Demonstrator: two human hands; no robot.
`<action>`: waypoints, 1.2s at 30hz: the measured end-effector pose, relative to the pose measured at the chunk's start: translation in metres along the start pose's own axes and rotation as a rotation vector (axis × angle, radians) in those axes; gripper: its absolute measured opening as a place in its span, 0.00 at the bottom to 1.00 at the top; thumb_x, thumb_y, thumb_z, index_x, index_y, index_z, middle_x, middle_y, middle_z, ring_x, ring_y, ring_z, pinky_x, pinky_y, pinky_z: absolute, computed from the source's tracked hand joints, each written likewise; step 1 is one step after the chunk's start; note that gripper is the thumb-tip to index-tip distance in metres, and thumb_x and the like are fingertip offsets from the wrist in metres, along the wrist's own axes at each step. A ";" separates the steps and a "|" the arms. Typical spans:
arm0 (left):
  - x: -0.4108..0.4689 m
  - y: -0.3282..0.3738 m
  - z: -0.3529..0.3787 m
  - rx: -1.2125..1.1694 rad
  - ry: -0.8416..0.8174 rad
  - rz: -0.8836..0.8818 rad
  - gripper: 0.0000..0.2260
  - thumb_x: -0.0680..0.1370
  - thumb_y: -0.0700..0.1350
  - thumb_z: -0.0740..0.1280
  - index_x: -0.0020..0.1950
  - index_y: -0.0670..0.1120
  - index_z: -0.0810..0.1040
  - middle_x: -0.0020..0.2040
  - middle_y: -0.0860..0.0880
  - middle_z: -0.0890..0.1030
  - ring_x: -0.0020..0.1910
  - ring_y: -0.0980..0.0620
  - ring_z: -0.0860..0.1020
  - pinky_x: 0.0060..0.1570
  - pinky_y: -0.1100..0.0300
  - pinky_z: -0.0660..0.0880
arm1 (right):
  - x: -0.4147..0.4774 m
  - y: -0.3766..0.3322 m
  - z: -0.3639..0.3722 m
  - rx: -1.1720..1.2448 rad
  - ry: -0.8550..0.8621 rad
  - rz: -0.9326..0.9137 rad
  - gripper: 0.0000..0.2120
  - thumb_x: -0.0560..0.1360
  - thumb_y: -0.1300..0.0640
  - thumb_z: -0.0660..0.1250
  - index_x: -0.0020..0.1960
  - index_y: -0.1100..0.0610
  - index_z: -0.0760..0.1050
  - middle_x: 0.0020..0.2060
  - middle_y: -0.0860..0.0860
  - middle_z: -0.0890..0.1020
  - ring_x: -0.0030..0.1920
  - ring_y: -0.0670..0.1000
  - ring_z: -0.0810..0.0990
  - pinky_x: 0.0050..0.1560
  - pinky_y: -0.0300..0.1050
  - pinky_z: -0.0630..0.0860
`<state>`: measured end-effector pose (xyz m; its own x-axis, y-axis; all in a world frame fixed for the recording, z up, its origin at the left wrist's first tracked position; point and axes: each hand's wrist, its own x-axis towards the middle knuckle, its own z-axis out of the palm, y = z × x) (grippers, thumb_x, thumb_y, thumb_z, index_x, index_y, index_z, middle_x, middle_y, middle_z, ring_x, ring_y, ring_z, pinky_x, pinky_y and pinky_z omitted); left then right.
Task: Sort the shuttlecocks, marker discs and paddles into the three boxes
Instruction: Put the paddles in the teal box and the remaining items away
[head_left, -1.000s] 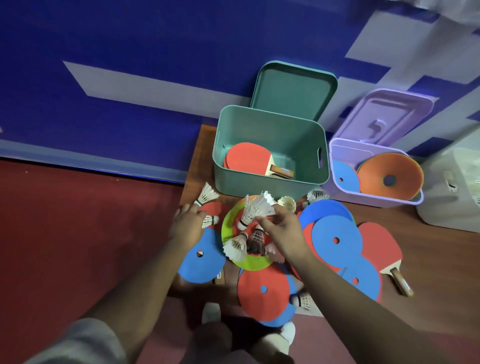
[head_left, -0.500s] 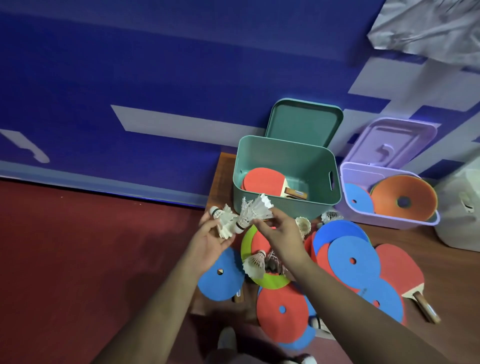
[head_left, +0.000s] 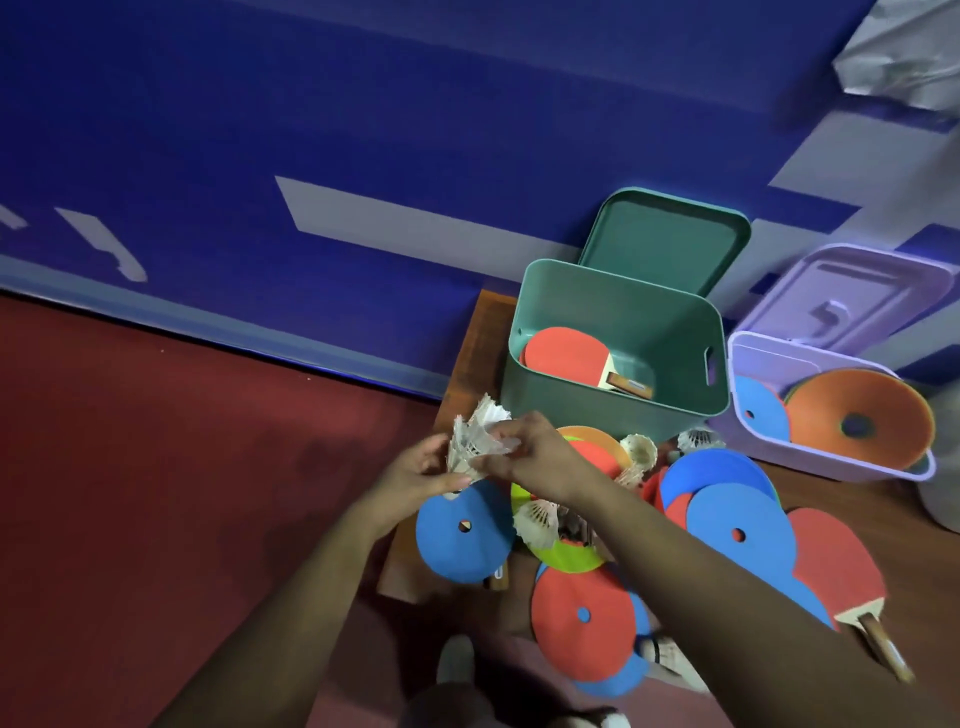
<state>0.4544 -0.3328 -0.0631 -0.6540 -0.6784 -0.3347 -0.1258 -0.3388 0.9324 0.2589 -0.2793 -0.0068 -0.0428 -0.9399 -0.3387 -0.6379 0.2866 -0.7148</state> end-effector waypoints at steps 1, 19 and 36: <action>-0.001 0.000 -0.004 -0.009 0.030 0.010 0.24 0.70 0.41 0.74 0.65 0.47 0.76 0.56 0.42 0.83 0.53 0.50 0.80 0.54 0.57 0.77 | 0.002 -0.002 0.001 0.016 -0.002 0.010 0.18 0.65 0.36 0.73 0.48 0.45 0.80 0.52 0.53 0.74 0.55 0.44 0.72 0.56 0.36 0.69; 0.028 -0.048 -0.057 -0.017 0.307 -0.060 0.27 0.71 0.30 0.72 0.64 0.51 0.73 0.53 0.45 0.82 0.49 0.57 0.78 0.52 0.67 0.75 | 0.111 0.035 0.046 -0.216 0.219 0.276 0.17 0.77 0.54 0.63 0.61 0.63 0.68 0.58 0.63 0.77 0.59 0.64 0.77 0.56 0.52 0.72; 0.030 -0.031 -0.066 0.044 0.326 -0.069 0.27 0.70 0.29 0.72 0.65 0.48 0.72 0.52 0.48 0.82 0.53 0.53 0.78 0.55 0.64 0.75 | 0.079 -0.007 -0.015 0.040 0.424 -0.087 0.03 0.75 0.62 0.67 0.43 0.57 0.75 0.33 0.49 0.79 0.33 0.45 0.75 0.36 0.40 0.68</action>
<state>0.4879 -0.3859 -0.1112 -0.3707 -0.8302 -0.4165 -0.1977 -0.3676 0.9087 0.2484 -0.3582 -0.0198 -0.3077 -0.9515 -0.0006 -0.6234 0.2021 -0.7553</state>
